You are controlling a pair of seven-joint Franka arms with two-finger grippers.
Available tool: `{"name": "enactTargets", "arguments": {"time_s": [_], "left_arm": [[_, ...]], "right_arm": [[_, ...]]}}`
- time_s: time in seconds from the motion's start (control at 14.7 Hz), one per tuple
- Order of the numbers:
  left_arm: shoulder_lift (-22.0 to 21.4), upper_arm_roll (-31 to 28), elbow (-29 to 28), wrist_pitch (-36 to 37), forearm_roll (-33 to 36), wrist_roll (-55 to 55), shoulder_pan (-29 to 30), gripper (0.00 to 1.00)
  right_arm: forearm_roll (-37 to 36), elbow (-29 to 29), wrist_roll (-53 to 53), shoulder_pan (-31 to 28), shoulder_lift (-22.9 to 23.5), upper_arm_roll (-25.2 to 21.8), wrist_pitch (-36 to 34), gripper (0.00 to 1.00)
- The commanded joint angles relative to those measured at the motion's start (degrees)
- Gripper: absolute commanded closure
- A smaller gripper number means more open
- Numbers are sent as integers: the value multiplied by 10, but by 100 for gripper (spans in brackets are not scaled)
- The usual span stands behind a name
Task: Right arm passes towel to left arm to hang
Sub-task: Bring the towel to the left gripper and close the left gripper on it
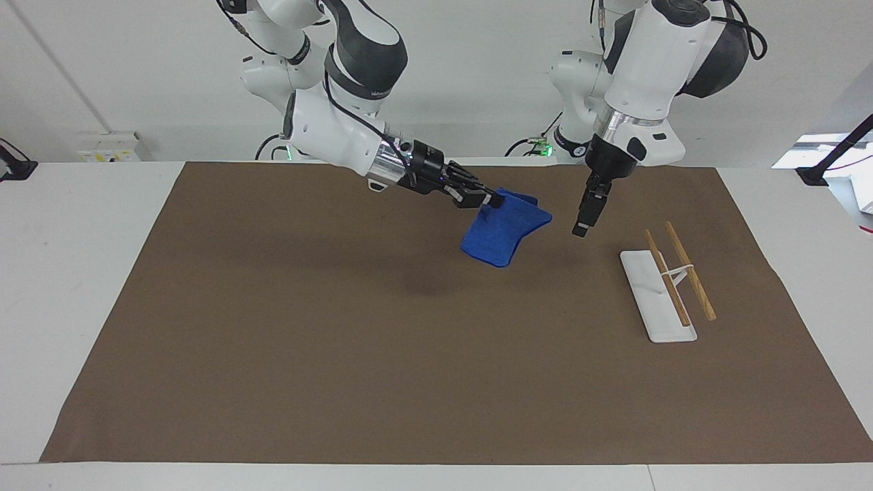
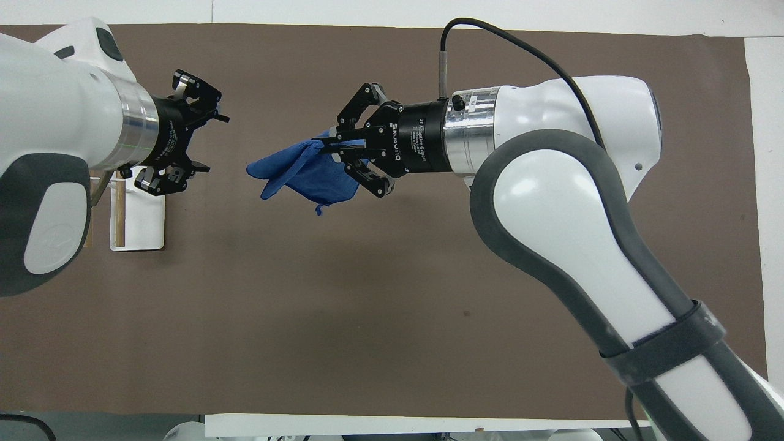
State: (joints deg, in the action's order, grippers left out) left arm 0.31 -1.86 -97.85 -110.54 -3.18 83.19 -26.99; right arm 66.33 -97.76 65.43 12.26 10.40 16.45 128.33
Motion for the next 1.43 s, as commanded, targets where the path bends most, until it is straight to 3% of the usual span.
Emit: {"name": "enactTargets", "arguments": {"time_s": [0.0, 0.2, 0.75, 1.23, 1.36], "left_arm": [[16, -8, 19, -5, -8, 9, -13, 38], [16, -7, 16, -6, -9, 8, -24, 45], [12, -6, 25, 87, -8, 8, -43, 48], [5, -5, 11, 91, -9, 8, -46, 48], [5, -5, 13, 88, -9, 8, -45, 55]], "right_arm": [[14, -11, 7, 4, -9, 2, 8, 100], [14, -11, 7, 21, -9, 2, 30, 100], [14, -13, 4, 22, -9, 1, 35, 100], [14, -13, 1, 22, -9, 1, 36, 100], [14, -14, 1, 22, -9, 2, 36, 100]]}}
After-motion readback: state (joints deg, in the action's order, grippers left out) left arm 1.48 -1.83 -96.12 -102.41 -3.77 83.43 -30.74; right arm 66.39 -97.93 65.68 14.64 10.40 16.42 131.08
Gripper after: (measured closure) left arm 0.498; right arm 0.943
